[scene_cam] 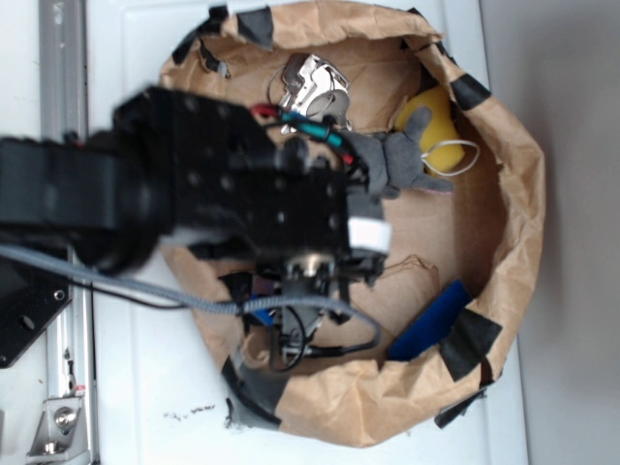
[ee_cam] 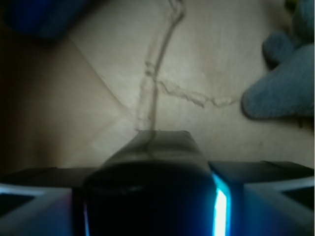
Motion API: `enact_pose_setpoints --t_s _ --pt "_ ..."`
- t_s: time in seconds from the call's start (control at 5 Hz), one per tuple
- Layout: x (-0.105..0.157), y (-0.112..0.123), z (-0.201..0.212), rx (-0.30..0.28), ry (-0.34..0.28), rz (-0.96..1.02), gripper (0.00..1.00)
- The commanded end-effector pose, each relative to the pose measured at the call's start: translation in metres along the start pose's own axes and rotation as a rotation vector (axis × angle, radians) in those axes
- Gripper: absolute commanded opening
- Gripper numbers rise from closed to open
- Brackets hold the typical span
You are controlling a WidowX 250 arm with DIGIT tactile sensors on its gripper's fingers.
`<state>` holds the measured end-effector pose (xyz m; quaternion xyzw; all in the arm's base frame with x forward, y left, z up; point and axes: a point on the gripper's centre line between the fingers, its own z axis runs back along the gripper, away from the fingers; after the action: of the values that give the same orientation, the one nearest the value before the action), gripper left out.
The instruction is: Grab the black box.
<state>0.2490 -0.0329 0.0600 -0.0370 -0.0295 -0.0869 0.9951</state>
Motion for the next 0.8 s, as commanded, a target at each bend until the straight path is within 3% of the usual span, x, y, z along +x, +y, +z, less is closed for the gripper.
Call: enact_pose_setpoints --t_s 0.0,0.2,0.6 --pt "0.0060 0.0065 0.0564 0.000 -0.109 0.037 0.00" --pt "0.0069 0.0080 0.0582 0.013 -0.113 0.046 1.00" --pt "0.0055 0.0060 0.0520 0.039 -0.112 0.025 1.00"
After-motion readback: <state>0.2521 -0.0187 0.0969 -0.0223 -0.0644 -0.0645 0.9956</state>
